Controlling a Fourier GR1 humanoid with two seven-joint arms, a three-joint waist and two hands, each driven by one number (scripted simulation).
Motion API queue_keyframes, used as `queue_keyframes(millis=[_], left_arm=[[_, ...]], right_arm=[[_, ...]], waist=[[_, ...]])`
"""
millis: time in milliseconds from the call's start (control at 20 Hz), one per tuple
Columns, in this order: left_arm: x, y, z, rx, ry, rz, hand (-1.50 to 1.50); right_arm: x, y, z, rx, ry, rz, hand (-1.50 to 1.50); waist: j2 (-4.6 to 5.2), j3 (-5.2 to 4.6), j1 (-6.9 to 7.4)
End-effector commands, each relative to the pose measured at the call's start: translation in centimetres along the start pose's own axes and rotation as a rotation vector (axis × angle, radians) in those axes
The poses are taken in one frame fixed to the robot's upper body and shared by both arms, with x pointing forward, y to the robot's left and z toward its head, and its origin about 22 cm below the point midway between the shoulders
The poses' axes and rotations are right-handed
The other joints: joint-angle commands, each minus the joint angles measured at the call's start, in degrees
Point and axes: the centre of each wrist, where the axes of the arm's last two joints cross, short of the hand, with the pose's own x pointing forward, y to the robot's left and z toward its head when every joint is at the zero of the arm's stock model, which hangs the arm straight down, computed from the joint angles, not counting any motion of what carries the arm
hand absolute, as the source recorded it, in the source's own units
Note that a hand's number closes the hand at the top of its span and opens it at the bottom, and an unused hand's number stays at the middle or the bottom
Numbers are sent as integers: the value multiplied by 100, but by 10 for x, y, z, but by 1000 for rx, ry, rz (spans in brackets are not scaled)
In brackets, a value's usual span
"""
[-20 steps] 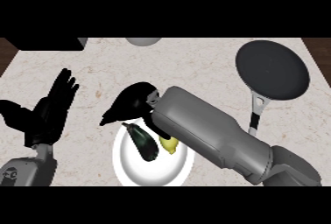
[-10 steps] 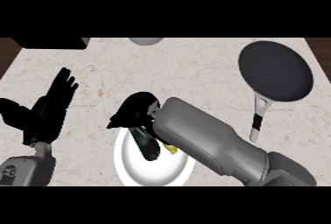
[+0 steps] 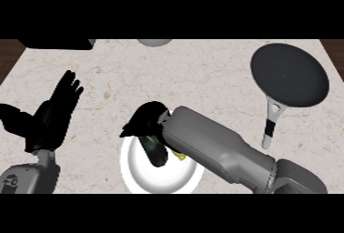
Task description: Pick the eggplant from the plate and place it in the pan
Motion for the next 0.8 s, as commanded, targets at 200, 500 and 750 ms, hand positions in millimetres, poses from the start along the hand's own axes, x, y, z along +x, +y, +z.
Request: queue_keyframes(millis=[200, 500, 750], left_arm=[[8, -6, -4, 3, -10, -7, 0], [14, -5, -11, -25, -7, -10, 0], [-1, -16, -4, -10, -3, -1, 0]], right_arm=[[3, 14, -7, -19, -7, -34, -150], [1, 34, -16, 7, -8, -61, -150], [9, 35, -18, -4, -90, -32, 150]], waist=[[-1, 1, 8], [16, 0, 54], [3, 2, 17]])
